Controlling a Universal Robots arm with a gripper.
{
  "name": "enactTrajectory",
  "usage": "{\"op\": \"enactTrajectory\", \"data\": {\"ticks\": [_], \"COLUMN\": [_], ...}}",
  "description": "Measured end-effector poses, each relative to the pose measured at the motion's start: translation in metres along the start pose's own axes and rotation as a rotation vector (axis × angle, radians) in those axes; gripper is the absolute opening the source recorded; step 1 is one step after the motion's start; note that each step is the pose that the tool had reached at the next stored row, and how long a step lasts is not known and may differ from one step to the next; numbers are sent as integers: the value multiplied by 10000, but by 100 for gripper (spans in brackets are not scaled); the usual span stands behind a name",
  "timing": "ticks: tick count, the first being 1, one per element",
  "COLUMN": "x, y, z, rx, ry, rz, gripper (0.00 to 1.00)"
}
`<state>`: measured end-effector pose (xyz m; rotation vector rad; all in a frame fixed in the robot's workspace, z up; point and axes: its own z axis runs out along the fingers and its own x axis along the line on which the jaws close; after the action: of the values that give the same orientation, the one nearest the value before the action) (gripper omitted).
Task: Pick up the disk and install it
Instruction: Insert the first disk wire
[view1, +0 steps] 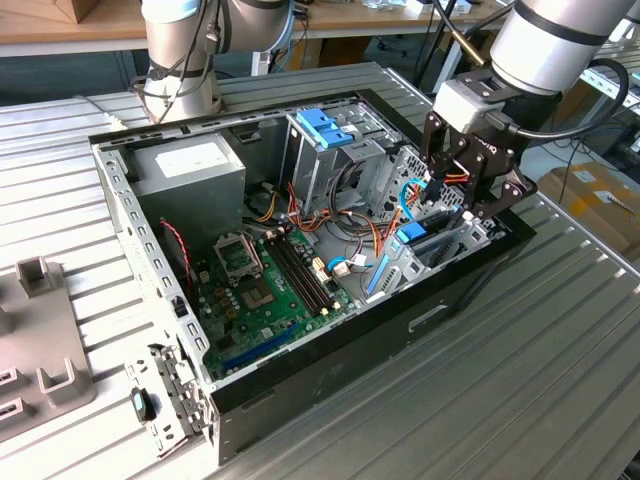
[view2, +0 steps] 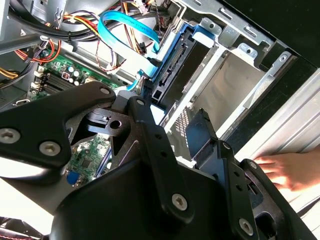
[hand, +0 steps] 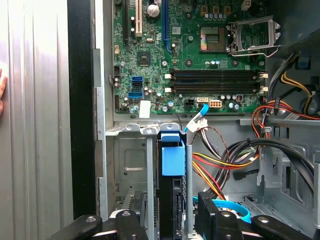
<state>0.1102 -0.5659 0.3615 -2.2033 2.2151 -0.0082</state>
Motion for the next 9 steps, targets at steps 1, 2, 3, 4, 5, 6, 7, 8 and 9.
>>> {"op": "enactTrajectory", "data": {"ticks": [1,2,3,4,5,6,7,8,9], "x": [0,0,0,0,0,0,0,0,0], "y": [0,0,0,0,0,0,0,0,-1], "z": [-1,-1,-1,-2,-2,-2,-3,-13,-34], "rx": [0,0,0,0,0,0,0,0,0], "ry": [1,0,0,1,0,0,1,4,2], "rz": [0,0,0,0,0,0,0,0,0], "gripper": [55,55,55,55,55,55,55,55,55]}}
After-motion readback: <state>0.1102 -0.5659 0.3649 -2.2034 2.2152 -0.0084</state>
